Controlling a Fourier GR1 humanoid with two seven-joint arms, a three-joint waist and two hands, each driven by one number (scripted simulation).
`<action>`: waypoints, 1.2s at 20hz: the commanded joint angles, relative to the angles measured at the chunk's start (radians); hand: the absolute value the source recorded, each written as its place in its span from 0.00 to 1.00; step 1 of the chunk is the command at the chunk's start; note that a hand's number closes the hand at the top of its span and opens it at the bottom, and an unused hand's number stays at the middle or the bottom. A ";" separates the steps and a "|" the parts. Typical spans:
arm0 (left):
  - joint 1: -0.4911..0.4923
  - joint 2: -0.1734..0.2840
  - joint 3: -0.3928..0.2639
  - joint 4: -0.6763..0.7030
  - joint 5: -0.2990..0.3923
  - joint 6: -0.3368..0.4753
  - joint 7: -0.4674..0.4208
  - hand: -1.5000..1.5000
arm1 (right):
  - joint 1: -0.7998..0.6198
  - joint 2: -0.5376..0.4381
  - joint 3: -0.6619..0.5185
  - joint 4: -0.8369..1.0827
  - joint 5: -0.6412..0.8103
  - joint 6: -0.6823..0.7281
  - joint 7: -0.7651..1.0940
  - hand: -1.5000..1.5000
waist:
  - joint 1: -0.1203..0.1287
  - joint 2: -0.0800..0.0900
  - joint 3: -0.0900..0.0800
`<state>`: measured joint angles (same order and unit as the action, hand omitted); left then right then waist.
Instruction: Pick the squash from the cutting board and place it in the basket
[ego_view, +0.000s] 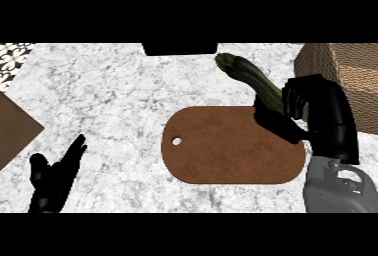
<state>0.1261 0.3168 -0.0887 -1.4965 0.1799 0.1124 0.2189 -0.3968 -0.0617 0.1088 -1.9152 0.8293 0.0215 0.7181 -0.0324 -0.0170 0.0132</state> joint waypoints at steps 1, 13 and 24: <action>-0.005 -0.012 -0.021 0.055 0.000 -0.003 0.088 0.50 | -0.085 -0.031 -0.101 -0.158 -0.016 0.062 0.142 1.00 | 0.008 0.011 -0.014; 0.015 -0.017 -0.005 0.092 -0.003 -0.045 0.028 0.50 | -0.426 -0.332 -0.478 0.036 -0.191 0.245 0.250 1.00 | 0.031 0.018 -0.014; -0.005 -0.051 -0.018 0.118 -0.029 -0.045 0.018 0.50 | -0.430 -0.511 -0.561 0.393 -0.210 0.217 0.011 1.00 | 0.041 0.025 -0.013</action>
<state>0.0946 0.2843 -0.0946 -1.4812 0.1426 0.0838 0.1991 -0.8328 -0.5218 -0.4348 -1.6285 0.6189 0.2451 0.8111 0.0087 -0.0047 0.0119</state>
